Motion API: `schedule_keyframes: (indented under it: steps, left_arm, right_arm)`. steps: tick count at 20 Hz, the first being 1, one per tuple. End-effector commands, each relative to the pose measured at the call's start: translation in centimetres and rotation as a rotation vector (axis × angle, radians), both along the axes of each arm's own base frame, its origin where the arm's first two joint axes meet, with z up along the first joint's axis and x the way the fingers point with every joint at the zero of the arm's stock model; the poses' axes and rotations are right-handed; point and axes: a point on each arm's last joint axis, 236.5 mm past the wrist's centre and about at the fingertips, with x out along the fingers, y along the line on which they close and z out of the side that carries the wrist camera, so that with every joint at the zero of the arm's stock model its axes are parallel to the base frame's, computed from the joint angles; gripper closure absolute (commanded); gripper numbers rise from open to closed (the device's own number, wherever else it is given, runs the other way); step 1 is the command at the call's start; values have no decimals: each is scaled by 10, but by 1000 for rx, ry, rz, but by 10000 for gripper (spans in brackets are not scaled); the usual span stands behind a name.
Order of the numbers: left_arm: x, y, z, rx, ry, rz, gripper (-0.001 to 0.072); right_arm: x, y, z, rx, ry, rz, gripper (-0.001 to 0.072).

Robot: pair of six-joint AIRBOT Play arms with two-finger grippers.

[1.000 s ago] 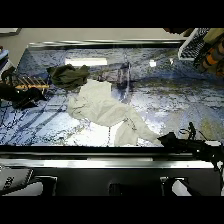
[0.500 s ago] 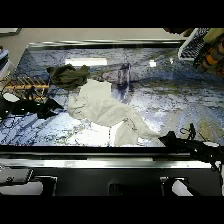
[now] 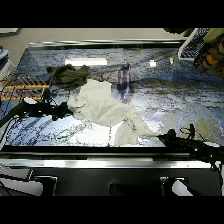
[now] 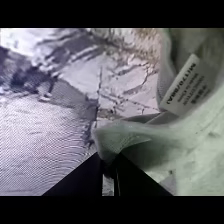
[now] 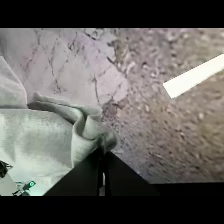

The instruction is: Fold the clothes and pants, and hang the long-sleeved shirts on hangers.

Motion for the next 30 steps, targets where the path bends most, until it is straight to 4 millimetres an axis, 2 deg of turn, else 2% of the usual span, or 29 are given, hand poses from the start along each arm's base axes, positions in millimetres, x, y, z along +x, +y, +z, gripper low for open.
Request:
schedule_keyframes:
  steps: [1, 3, 4, 6, 8, 10, 12, 14, 16, 18, 20, 22, 23, 25, 26, 28, 30]
  left_arm:
    - [22, -11, 20, -63, -52, 43, 685]
    - [36, -14, 51, -74, -114, 13, 687]
    - [45, -15, 72, -78, -158, -8, 687]
    - [63, -17, 129, -75, -277, -51, 687]
    - [76, -15, 200, -55, -410, -57, 687]
    - [77, -9, 279, 4, -564, -71, 687]
    - [61, 0, 359, 94, -713, -67, 687]
    - [30, 10, 437, 186, -858, -33, 687]
    - [-14, 19, 505, 250, -994, 39, 687]
    - [-65, 26, 556, 307, -1109, 108, 687]
    - [-115, 37, 590, 370, -1200, 184, 687]
    - [-158, 55, 613, 452, -1266, 274, 687]
    - [-175, 66, 621, 489, -1285, 328, 687]
    - [-192, 79, 627, 530, -1297, 390, 687]
    - [-191, 79, 625, 533, -1290, 385, 687]
    - [-169, 75, 599, 522, -1198, 335, 687]
    - [-131, 66, 548, 471, -1031, 254, 687]
  right_arm:
    - [21, 4, 31, 50, -127, -35, 671]
    - [44, -3, 65, 38, -257, -56, 671]
    - [57, -10, 88, 14, -333, -59, 671]
    - [84, -24, 144, -29, -485, -63, 671]
    - [109, -36, 219, -71, -663, -51, 671]
    - [121, -41, 304, -150, -842, -9, 671]
    - [115, -38, 395, -276, -1022, 30, 671]
    - [93, -27, 476, -426, -1171, 49, 671]
    - [59, -9, 538, -574, -1275, 57, 671]
    - [20, 8, 583, -721, -1350, 39, 671]
    - [-19, 19, 616, -875, -1399, -20, 671]
    - [-52, 20, 640, -1001, -1433, -114, 671]
    - [-65, 20, 648, -1040, -1441, -160, 671]
    - [-75, 19, 651, -1041, -1430, -209, 672]
    - [-72, 18, 646, -1016, -1407, -201, 672]
    - [-49, 10, 621, -931, -1295, -161, 672]
    - [-12, -9, 581, -819, -1118, -107, 672]
